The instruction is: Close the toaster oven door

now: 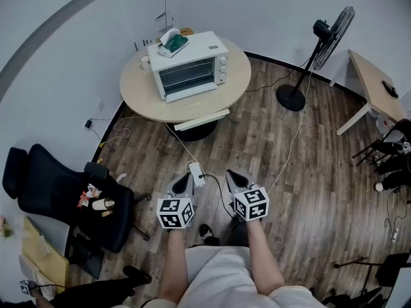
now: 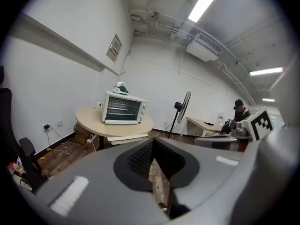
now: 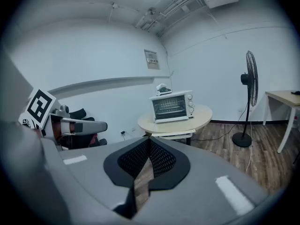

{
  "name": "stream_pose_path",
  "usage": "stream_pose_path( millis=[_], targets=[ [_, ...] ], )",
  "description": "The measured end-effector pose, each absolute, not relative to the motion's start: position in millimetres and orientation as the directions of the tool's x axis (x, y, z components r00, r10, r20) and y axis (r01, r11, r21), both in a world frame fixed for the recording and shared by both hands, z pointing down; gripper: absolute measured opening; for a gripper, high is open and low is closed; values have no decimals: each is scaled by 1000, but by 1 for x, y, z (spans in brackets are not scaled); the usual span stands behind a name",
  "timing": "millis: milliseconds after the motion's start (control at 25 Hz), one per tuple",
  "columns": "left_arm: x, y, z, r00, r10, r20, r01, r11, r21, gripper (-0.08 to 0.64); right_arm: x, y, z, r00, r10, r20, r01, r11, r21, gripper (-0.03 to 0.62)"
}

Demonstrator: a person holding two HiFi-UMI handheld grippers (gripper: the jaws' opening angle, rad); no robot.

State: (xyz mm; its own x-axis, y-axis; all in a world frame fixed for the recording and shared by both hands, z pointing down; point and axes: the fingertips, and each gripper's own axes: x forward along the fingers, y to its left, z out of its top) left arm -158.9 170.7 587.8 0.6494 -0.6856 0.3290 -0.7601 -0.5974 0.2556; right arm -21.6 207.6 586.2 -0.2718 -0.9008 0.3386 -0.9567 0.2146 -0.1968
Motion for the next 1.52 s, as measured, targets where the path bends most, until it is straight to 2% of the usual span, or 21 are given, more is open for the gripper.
stream_pose_path(
  millis=[560, 760, 1120, 1520],
  targets=[
    [-164, 161, 590, 645, -687, 335, -764, -589, 263, 58, -27, 201, 586, -282, -901, 331, -950, 214, -226, 0],
    [-160, 148, 600, 623, -691, 365, -781, -569, 256, 58, -8, 190, 592, -274, -907, 319, -951, 207, -228, 0],
    [-142, 87, 603, 566, -730, 382, -825, -506, 252, 58, 28, 122, 592, -318, -897, 306, -941, 260, -215, 0],
    [-110, -12, 617, 497, -762, 414, -867, -416, 276, 58, 76, 13, 613, -381, -837, 393, -924, 361, -127, 0]
  ],
)
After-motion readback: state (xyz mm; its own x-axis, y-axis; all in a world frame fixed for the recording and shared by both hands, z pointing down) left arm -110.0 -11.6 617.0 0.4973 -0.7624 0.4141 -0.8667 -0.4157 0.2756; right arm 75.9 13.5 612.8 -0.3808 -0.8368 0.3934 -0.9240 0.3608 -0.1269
